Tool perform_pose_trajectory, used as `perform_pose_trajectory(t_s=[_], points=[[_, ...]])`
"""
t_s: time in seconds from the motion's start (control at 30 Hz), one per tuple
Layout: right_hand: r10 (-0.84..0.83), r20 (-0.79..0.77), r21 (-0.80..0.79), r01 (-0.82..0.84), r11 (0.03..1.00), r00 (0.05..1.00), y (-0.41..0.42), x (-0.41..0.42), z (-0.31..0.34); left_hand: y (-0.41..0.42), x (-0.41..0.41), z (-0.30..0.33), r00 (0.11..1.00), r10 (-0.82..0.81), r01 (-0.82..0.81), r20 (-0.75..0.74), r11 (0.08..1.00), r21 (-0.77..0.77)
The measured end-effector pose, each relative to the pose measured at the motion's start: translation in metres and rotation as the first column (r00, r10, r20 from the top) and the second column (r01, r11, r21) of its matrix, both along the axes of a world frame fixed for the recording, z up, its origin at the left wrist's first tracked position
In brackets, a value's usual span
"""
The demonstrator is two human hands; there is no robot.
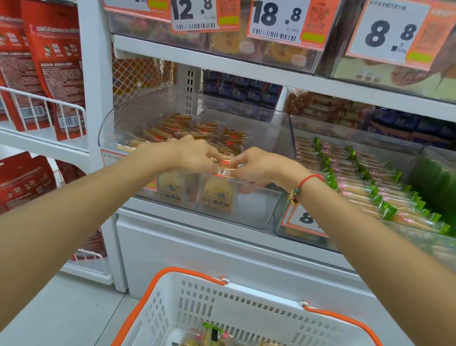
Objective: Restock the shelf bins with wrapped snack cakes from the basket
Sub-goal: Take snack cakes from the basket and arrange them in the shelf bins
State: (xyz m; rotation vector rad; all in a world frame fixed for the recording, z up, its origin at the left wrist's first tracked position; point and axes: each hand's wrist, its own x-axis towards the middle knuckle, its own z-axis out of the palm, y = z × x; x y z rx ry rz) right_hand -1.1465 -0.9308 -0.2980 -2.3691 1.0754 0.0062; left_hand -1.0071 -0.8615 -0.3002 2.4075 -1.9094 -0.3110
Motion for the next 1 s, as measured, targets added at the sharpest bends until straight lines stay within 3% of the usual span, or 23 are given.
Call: perform_pose_trajectory(t_s=[0.13, 0.27, 0.4, 0.47, 0.57, 0.63, 0.87, 0.93, 1.0], points=[[-0.075, 0.013, -0.039, 0.075, 0.996, 0.997, 0.001, 0.01, -0.003, -0.01, 0.005, -0.002, 0.999, 0.039, -0.039, -0.009, 0.999, 0.002], [-0.153, 0.124, 0.106, 0.14, 0.984, 0.98, 0.0, 0.022, -0.013, -0.005, 0.01, -0.005, 0.998, 0.053, -0.05, 0.02, 0.994, -0.102], [-0.124, 0.124, 0.098, 0.113, 0.989, 0.984, 0.002, 0.024, -0.014, 0.001, 0.015, -0.008, 0.986, 0.071, -0.091, -0.148, 0.987, -0.134], [-0.07, 0.108, -0.001, 0.07, 0.998, 0.992, 0.001, 0.018, -0.012, 0.0, 0.014, -0.007, 0.977, 0.062, -0.085, -0.206, 0.991, -0.102], [0.037, 0.122, -0.298, 0.001, 0.955, 0.992, 0.001, 0.01, -0.009, -0.002, 0.011, -0.002, 0.974, 0.062, -0.075, -0.216, 0.996, -0.056], [0.089, 0.132, -0.359, -0.036, 0.933, 0.987, 0.001, 0.007, -0.011, -0.003, 0.01, 0.003, 0.975, 0.066, -0.069, -0.211, 0.998, -0.006], [0.045, 0.089, -0.147, -0.032, 0.989, 0.995, -0.006, 0.008, -0.011, -0.011, 0.011, 0.009, 0.99, 0.064, -0.035, -0.128, 0.976, 0.214], [0.051, 0.082, -0.159, -0.037, 0.987, 0.995, -0.004, 0.008, -0.013, -0.01, 0.004, 0.005, 0.992, 0.071, -0.051, -0.105, 0.982, 0.182], [0.055, 0.102, -0.196, -0.034, 0.98, 0.993, 0.0, 0.006, -0.016, -0.006, -0.003, -0.004, 0.994, 0.093, -0.093, -0.065, 0.996, 0.007]])
